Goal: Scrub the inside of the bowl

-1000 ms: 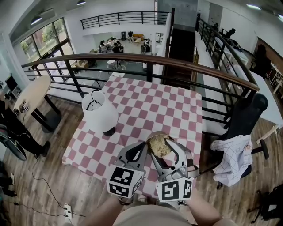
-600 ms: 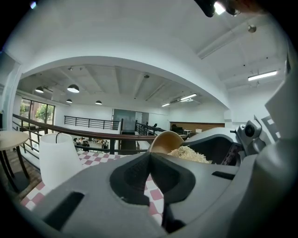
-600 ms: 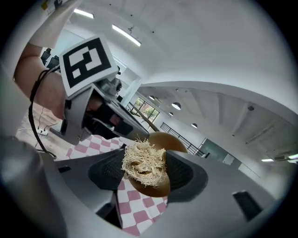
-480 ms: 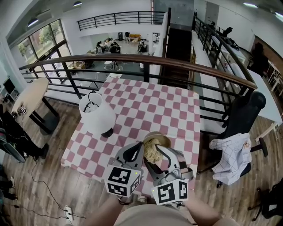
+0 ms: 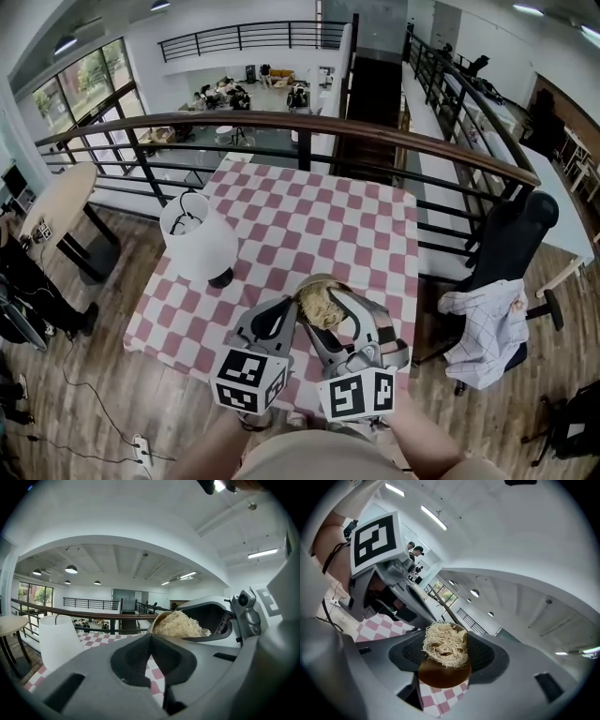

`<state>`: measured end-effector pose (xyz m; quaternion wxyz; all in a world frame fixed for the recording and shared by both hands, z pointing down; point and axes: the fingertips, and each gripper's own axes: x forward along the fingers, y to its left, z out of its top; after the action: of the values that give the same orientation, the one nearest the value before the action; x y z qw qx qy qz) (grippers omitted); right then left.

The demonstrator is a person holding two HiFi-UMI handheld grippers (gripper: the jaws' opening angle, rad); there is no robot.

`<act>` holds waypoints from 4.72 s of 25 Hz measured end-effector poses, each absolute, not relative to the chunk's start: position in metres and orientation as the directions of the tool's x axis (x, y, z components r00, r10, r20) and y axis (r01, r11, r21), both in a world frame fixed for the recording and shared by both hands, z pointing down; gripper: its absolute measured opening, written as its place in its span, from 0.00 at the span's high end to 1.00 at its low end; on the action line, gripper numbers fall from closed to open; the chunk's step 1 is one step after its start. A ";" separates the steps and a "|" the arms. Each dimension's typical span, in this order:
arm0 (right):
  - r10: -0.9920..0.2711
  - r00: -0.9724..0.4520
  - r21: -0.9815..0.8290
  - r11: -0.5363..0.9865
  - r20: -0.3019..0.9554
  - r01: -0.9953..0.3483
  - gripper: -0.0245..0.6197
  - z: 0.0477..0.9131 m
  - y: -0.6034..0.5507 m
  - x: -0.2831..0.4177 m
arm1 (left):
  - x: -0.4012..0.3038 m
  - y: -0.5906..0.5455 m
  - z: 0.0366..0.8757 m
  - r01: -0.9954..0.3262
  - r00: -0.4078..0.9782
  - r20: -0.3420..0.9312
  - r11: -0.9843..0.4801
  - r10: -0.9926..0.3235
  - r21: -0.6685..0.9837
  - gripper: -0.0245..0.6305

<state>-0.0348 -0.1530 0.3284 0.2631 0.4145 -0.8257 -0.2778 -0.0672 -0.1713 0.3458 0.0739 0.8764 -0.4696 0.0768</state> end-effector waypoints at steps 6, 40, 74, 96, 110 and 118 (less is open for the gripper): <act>-0.842 -0.480 0.669 0.506 0.246 -0.545 0.57 0.335 -0.147 -0.020 | -0.077 -0.175 0.338 -0.842 0.539 0.173 -0.533 -0.825 0.082 0.94; -0.853 -0.501 0.692 0.450 0.146 -0.565 0.57 0.333 -0.148 -0.030 | -0.060 -0.160 0.353 -0.806 0.591 0.224 -0.576 -0.775 0.133 0.94; -0.755 -0.647 0.565 0.580 0.104 -0.587 0.57 0.284 -0.118 -0.017 | -0.077 -0.148 0.382 -0.806 0.581 0.322 -0.584 -0.748 0.098 0.94; -0.585 -0.738 0.186 0.809 0.337 -0.557 0.57 0.309 -0.150 -0.020 | -0.024 -0.129 0.362 -0.606 0.625 0.361 -0.722 -0.692 -0.335 0.94; -0.680 -0.635 0.144 0.716 0.367 -0.683 0.57 0.332 -0.159 0.046 | -0.053 -0.143 0.353 -0.716 0.590 0.300 -0.657 -0.750 -0.236 0.94; -0.657 -0.624 0.191 0.737 0.422 -0.648 0.57 0.358 -0.142 0.041 | -0.081 -0.160 0.334 -0.823 0.561 0.164 -0.568 -0.811 0.008 0.94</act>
<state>0.0415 -0.1424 0.3575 0.2384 0.3622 -0.9011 -0.0099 -0.0811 -0.1604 0.3335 0.0418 0.8825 -0.4630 0.0713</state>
